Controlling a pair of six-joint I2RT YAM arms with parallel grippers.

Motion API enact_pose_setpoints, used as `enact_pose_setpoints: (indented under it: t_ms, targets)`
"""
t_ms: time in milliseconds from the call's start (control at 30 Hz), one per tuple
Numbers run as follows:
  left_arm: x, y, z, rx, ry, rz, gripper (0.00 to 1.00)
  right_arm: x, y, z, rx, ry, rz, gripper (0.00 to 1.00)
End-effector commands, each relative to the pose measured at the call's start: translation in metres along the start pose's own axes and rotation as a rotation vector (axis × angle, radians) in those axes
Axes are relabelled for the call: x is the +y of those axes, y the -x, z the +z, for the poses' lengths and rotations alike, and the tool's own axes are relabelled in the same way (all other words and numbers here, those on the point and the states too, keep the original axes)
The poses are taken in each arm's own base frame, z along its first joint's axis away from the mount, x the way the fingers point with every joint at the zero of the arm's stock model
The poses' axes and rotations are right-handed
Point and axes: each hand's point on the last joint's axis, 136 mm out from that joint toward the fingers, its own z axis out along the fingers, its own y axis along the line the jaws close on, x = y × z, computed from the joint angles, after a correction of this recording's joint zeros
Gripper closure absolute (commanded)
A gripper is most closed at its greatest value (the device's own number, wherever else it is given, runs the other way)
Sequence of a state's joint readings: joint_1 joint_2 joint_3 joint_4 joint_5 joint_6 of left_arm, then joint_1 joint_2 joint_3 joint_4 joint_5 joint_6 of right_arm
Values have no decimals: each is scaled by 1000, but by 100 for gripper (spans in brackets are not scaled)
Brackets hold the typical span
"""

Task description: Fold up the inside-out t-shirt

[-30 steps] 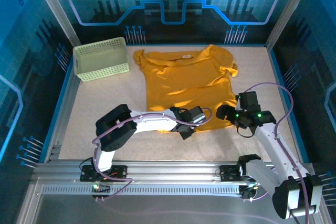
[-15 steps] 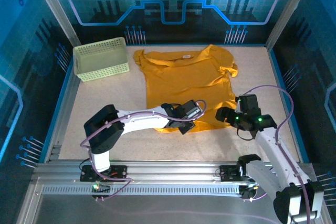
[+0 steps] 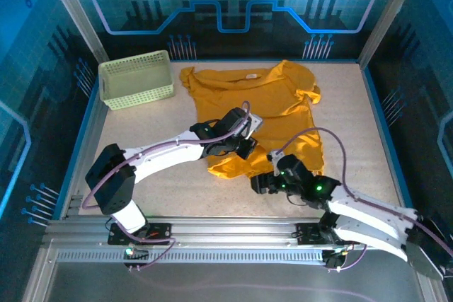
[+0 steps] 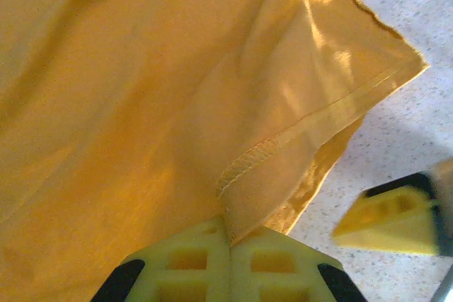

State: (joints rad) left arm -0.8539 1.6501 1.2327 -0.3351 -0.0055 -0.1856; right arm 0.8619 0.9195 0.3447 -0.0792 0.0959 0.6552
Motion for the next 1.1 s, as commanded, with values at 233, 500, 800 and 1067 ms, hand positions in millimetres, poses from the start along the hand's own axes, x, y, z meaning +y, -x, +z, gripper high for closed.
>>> enact_pose_setpoints:
  t_ms: [233, 500, 800, 1067]
  targets:
    - [-22, 51, -45, -124, -108, -46, 100, 26, 53, 32, -315, 2, -157, 22]
    - [-29, 62, -60, -154, -135, -23, 100, 11, 57, 61, -283, -53, -153, 22]
    - [-35, 68, -76, -176, -162, -26, 100, -9, 89, 84, -373, -159, -173, 22]
    - [-43, 70, -87, -184, -204, -31, 100, -44, 128, 89, -474, -323, -107, 21]
